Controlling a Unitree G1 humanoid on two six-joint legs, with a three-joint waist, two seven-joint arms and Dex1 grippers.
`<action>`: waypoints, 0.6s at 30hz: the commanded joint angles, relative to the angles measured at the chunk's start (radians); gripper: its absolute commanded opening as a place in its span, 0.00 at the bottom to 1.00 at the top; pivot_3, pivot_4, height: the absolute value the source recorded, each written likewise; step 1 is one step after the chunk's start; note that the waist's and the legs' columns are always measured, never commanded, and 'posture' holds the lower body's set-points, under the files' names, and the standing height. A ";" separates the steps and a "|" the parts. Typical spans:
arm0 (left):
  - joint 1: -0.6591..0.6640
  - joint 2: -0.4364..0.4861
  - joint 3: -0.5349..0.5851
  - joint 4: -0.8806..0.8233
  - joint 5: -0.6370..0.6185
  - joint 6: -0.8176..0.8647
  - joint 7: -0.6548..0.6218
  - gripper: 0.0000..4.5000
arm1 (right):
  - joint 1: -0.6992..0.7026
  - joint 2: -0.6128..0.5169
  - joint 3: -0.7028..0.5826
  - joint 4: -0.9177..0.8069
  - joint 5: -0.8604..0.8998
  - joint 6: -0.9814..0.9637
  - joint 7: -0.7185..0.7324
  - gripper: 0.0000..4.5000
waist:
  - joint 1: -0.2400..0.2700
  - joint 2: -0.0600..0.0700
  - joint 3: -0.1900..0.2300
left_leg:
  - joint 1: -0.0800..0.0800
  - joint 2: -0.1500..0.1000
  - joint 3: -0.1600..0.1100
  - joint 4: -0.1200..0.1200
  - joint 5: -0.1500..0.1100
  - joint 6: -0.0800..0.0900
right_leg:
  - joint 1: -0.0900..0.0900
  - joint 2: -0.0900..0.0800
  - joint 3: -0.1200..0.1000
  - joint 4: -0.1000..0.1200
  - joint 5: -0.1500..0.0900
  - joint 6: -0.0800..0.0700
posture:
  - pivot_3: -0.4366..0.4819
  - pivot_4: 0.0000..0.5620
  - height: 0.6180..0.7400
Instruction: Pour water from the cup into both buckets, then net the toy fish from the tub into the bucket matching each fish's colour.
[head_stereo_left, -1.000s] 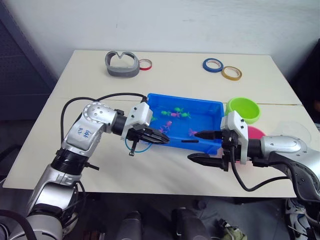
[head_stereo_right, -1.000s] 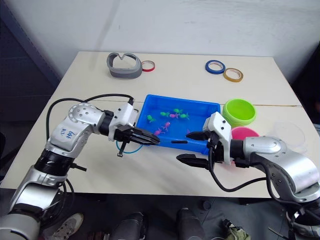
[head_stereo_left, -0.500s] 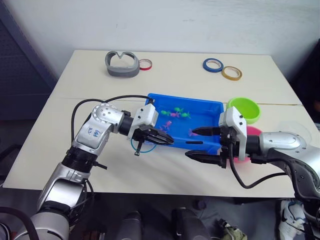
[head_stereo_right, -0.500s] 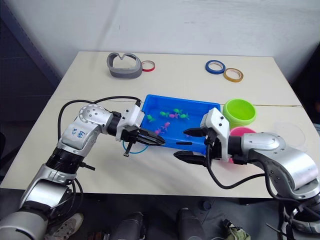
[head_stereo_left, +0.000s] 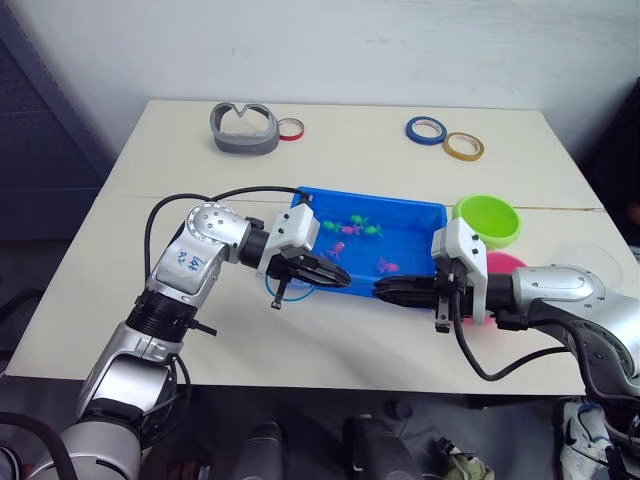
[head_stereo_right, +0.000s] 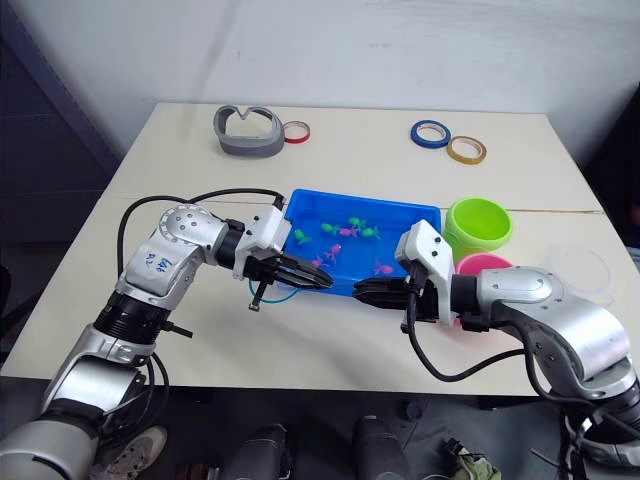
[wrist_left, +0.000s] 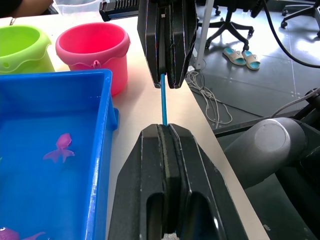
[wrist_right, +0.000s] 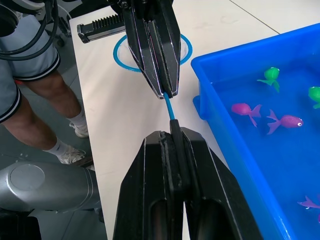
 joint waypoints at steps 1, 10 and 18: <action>-0.014 0.008 0.013 -0.026 0.003 -0.003 -0.010 0.00 | -0.009 -0.004 -0.013 -0.037 0.001 -0.019 0.000 0.01 | 0.000 0.000 0.000 | 0.000 0.000 0.000 0.000 0.000 0.000 | 0.000 0.000 0.000 0.000 0.000 0.000 | 0.48 0.27 1.00; -0.010 0.023 0.003 -0.040 0.003 0.022 -0.040 0.00 | -0.008 -0.007 -0.016 -0.042 0.002 -0.022 0.005 0.01 | 0.000 0.000 0.000 | 0.000 0.000 0.000 0.000 0.000 0.000 | 0.000 0.000 0.000 0.000 0.000 0.000 | 0.48 0.27 1.00; -0.020 0.010 0.005 -0.013 0.039 0.031 0.015 0.15 | -0.006 -0.007 -0.019 -0.048 0.004 -0.023 0.008 0.00 | 0.000 0.000 0.000 | 0.000 0.000 0.000 0.000 0.000 0.000 | 0.000 0.000 0.000 0.000 0.000 0.000 | 0.48 0.27 1.00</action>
